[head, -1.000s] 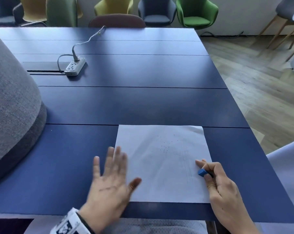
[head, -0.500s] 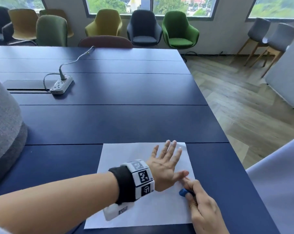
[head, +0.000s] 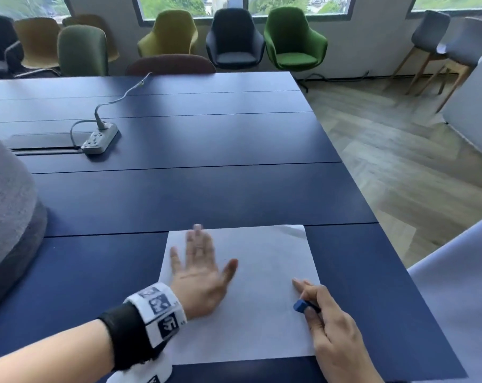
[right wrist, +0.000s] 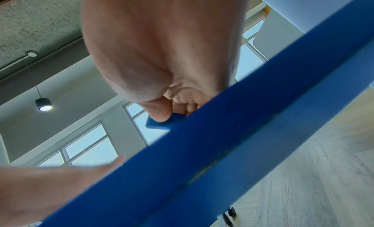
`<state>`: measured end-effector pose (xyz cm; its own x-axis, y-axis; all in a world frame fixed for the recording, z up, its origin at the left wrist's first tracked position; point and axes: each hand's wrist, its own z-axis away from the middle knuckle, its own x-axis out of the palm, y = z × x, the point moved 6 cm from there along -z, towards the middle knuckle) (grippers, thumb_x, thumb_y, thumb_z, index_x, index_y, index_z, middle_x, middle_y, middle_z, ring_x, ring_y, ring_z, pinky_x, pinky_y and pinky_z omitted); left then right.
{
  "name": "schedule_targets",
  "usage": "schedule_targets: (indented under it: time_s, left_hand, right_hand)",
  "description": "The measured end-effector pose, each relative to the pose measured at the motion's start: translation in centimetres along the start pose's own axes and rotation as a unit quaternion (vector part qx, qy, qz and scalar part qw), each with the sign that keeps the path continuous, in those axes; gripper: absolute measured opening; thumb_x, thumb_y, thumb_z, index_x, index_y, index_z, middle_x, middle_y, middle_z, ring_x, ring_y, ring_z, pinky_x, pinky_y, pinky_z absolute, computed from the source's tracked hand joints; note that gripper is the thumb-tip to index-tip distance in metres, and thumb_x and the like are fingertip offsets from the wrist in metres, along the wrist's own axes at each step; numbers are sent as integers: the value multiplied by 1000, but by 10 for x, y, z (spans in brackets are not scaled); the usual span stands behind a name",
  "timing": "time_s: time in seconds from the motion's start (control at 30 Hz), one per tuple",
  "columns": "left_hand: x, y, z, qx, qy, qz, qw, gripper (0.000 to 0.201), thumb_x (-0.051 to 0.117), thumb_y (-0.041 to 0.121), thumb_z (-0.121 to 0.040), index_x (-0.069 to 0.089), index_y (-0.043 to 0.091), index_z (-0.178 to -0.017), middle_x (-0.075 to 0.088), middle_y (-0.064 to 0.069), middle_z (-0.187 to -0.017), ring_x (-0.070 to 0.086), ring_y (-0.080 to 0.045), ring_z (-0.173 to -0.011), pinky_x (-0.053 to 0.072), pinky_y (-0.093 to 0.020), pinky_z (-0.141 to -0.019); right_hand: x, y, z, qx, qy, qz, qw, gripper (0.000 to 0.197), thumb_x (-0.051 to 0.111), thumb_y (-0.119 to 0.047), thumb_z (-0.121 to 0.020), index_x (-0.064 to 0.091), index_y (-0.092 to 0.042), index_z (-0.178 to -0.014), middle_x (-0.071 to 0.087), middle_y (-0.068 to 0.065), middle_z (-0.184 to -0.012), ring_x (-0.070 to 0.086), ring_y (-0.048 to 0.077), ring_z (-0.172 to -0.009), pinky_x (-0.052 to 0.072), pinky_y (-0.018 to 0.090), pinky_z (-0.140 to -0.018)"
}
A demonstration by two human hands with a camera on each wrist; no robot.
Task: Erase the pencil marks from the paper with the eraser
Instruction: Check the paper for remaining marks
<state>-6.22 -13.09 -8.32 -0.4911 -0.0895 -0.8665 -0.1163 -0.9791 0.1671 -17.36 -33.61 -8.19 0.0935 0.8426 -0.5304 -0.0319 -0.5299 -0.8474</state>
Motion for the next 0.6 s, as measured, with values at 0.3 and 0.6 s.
schedule_targets:
  time_s: [0.3, 0.6]
  left_hand:
    - [14, 60, -5, 219, -50, -113, 968, 74, 4, 62, -95, -23, 22, -150, -38, 9, -150, -33, -12, -141, -22, -53, -112]
    - [-3, -18, 23, 74, -35, -108, 991, 97, -30, 77, -64, -42, 15, -139, -53, -4, -142, -49, -18, -130, -26, -54, -110]
  right_hand:
    - [0, -3, -1, -5, -5, 3, 1000, 39, 49, -2, -93, 49, -40, -86, 56, -33, -122, 39, -20, -123, 28, -5, -90]
    - [-1, -1, 1, 14, -18, -58, 998, 30, 45, 1, -95, 53, -27, -89, 57, -43, -110, 45, -18, -119, 31, -5, -89]
